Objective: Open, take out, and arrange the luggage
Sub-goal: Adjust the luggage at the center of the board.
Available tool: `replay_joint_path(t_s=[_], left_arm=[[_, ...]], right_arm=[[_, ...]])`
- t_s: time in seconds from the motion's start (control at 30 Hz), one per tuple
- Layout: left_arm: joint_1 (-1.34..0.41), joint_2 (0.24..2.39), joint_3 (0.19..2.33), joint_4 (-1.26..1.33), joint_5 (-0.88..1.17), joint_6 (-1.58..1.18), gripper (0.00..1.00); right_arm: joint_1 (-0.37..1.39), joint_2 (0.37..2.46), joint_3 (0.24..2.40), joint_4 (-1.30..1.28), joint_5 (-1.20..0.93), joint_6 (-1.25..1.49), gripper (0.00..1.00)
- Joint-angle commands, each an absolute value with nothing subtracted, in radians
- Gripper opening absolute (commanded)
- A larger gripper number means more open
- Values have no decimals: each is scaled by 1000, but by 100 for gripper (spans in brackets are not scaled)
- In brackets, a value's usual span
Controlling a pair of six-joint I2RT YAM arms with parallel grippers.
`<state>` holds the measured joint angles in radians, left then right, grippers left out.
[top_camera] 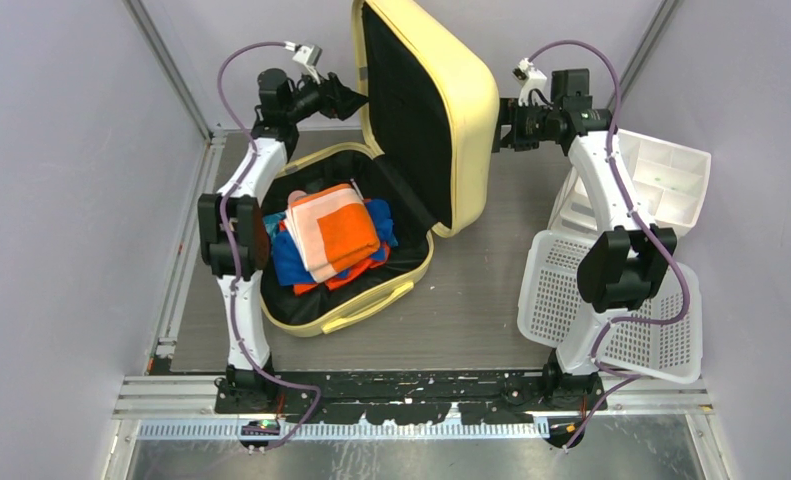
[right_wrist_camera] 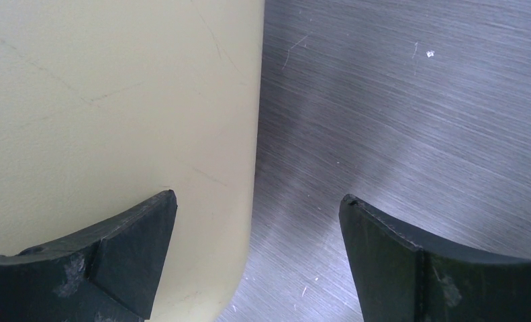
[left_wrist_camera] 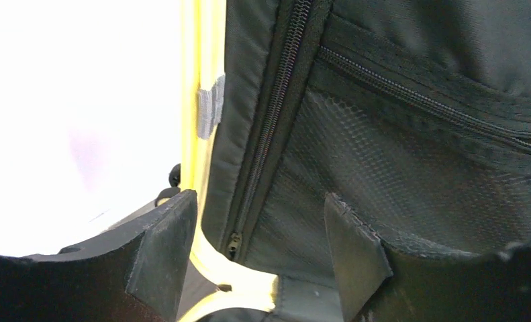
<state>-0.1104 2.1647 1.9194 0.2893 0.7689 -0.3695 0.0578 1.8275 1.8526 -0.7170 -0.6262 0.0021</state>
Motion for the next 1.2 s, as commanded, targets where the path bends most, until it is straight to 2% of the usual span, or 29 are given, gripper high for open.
replay_joint_path(t_s=[0.0,0.4,0.53,0.63,0.73,0.77,0.8,1.17], left_arm=[[-99,2184,2023,355,784,-294,68],[-102,2361,2082,529,785,-359,58],[-111,2409,2112,566,780,-377,49],[-120,2436,2129,598,793,-395,28],[-126,2454,2147,603,791,-399,14],[-126,2458,2150,608,785,-403,3],[-126,2459,2153,618,780,-410,1],[-103,2345,2087,612,591,-415,0]], right_arm=[[79,1770,1828,-702,-692,6,96],[92,1771,1808,-684,-713,17,96],[99,1770,1806,-685,-713,16,96],[100,1769,1802,-686,-717,18,96],[100,1767,1794,-684,-716,16,96],[100,1765,1791,-686,-717,15,96],[101,1764,1790,-686,-718,14,96],[84,1691,1768,-712,-681,-46,100]])
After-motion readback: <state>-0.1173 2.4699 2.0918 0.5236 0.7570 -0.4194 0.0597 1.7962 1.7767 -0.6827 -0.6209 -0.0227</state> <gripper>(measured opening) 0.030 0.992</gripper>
